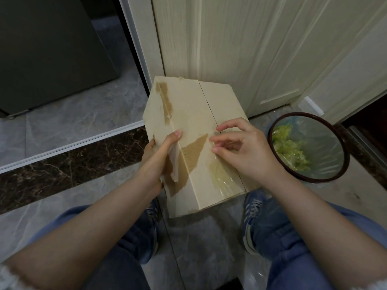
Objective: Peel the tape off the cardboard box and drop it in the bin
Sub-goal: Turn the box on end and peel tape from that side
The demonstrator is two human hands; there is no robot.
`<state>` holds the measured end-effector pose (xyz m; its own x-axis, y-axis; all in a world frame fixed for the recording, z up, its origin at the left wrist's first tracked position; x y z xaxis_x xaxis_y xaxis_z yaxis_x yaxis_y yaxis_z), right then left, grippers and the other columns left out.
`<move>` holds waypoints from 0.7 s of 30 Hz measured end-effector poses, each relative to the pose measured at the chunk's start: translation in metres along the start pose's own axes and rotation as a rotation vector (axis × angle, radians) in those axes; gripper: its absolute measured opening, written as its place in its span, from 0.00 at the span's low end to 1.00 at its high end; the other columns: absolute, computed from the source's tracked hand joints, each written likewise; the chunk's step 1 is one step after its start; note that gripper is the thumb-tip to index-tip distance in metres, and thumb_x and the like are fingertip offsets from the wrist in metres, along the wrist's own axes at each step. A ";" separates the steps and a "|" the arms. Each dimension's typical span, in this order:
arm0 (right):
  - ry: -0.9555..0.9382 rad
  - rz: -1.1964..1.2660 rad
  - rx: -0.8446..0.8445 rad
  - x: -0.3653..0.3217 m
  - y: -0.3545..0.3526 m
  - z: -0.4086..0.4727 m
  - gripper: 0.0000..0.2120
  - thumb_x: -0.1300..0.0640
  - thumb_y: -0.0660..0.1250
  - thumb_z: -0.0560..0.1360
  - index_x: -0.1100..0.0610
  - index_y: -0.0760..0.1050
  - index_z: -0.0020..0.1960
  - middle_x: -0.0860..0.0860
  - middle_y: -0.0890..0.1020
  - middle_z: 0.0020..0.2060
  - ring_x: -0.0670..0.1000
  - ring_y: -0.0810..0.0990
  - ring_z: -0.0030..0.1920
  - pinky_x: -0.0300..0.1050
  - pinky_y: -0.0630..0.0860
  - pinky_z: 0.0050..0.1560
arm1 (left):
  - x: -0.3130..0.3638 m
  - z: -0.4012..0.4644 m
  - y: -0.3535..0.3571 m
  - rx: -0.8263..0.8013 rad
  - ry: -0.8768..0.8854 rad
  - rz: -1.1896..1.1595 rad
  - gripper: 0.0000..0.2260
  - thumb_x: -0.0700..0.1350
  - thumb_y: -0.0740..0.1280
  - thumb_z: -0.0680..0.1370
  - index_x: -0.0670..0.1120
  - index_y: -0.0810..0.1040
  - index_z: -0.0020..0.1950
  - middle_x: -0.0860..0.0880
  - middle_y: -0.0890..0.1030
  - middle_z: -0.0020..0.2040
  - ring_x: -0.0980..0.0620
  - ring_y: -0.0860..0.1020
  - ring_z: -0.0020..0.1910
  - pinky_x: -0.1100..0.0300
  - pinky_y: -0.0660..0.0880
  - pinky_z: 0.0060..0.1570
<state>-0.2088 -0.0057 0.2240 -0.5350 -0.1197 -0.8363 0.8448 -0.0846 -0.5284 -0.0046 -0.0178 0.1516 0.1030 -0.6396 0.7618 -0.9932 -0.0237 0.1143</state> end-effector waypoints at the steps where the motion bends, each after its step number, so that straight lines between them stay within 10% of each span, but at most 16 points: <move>1: 0.021 0.003 -0.005 0.002 0.000 0.000 0.10 0.64 0.76 0.72 0.55 0.86 0.52 0.47 0.78 0.56 0.46 0.84 0.45 0.38 0.81 0.52 | -0.001 0.000 0.000 0.000 -0.005 -0.001 0.48 0.66 0.75 0.60 0.56 0.66 0.78 0.57 0.77 0.57 0.53 0.75 0.56 0.44 0.71 0.66; 21: 0.205 0.070 -0.042 0.025 0.009 0.001 0.11 0.63 0.70 0.77 0.47 0.80 0.44 0.44 0.79 0.49 0.43 0.82 0.50 0.35 0.76 0.57 | -0.006 0.002 -0.006 0.045 -0.047 0.045 0.51 0.67 0.75 0.57 0.56 0.65 0.78 0.56 0.75 0.58 0.49 0.75 0.58 0.41 0.70 0.68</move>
<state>-0.2151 -0.0107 0.1984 -0.4659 0.0806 -0.8812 0.8817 -0.0411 -0.4700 0.0007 -0.0159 0.1451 0.0569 -0.6762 0.7345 -0.9983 -0.0284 0.0512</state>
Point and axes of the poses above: each hand's wrist, its own z-axis towards the middle knuckle, its own y-axis out of the palm, x = y × z, the point moved 9 cm from there along z, towards the middle knuckle
